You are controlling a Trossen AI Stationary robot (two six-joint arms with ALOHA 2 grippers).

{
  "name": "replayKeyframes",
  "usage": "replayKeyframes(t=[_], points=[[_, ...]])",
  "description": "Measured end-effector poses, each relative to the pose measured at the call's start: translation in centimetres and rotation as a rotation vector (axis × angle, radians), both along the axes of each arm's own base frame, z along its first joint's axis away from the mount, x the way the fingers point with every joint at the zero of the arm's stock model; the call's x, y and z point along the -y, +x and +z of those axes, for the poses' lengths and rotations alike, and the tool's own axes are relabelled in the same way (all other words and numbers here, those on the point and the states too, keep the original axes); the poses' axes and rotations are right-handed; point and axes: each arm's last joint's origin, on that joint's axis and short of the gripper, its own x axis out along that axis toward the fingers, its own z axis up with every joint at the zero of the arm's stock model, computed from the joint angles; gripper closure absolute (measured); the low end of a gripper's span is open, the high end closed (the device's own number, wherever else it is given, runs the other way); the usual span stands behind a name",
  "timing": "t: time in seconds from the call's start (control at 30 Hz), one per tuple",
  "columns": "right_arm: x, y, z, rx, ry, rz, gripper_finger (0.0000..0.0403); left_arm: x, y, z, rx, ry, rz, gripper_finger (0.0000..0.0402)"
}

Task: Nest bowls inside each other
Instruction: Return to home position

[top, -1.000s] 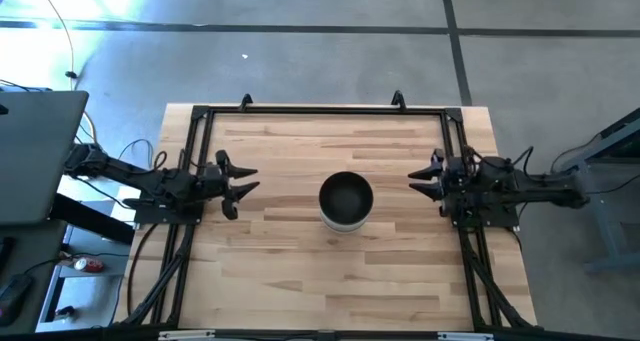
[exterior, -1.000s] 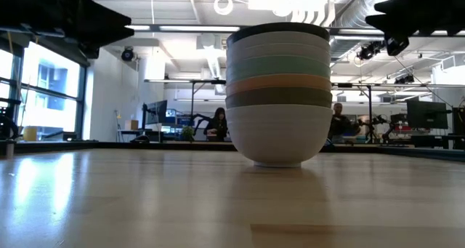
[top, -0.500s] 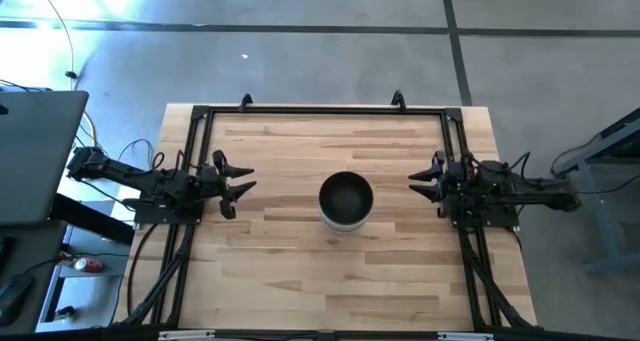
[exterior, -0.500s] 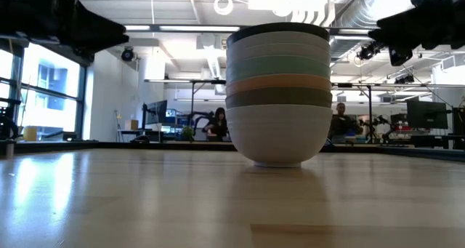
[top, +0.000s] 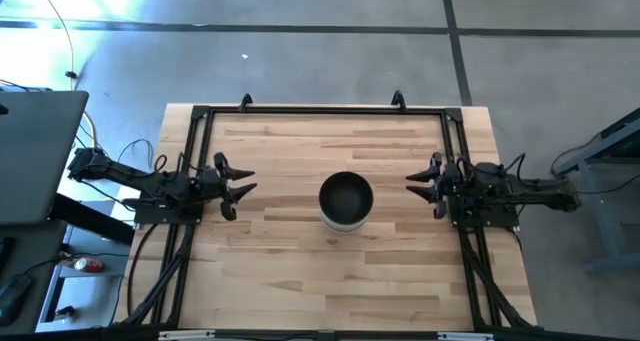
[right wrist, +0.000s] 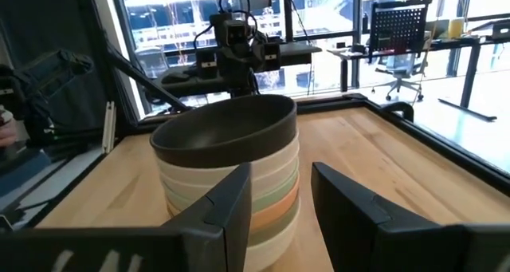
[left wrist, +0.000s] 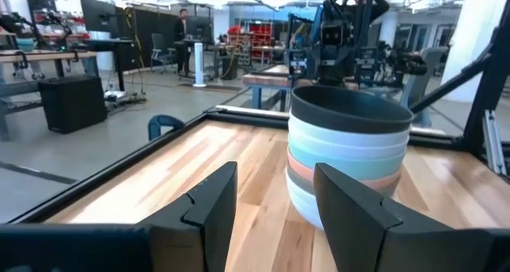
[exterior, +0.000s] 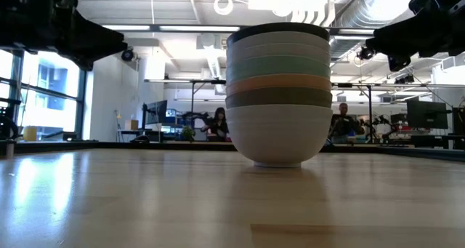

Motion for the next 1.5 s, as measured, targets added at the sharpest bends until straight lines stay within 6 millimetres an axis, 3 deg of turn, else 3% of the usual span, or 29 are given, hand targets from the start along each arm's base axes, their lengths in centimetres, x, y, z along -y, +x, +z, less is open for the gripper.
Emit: replayKeyframes(t=[0.4, 0.73, 1.03, 1.5], points=[[0.2, 0.0, -0.2, -0.024, -0.047, -0.057, 0.0279, 0.0, 0.0, -0.4, -0.061, 0.052, 0.018, 0.0245], [0.2, 0.0, -0.2, -0.024, -0.08, -0.082, 0.0279, 0.0, 0.0, 0.5, 0.008, 0.107, -0.012, 0.0245], [-0.1, 0.0, -0.1, -0.012, -0.071, 0.019, 0.0279, 0.2, 0.0, 0.6, 0.022, 0.109, -0.072, 0.0245], [0.0, 0.0, 0.3, 0.022, -0.09, 0.016, 0.0279, 0.3, 0.1, 0.6, 0.03, 0.087, -0.097, 0.0245]])
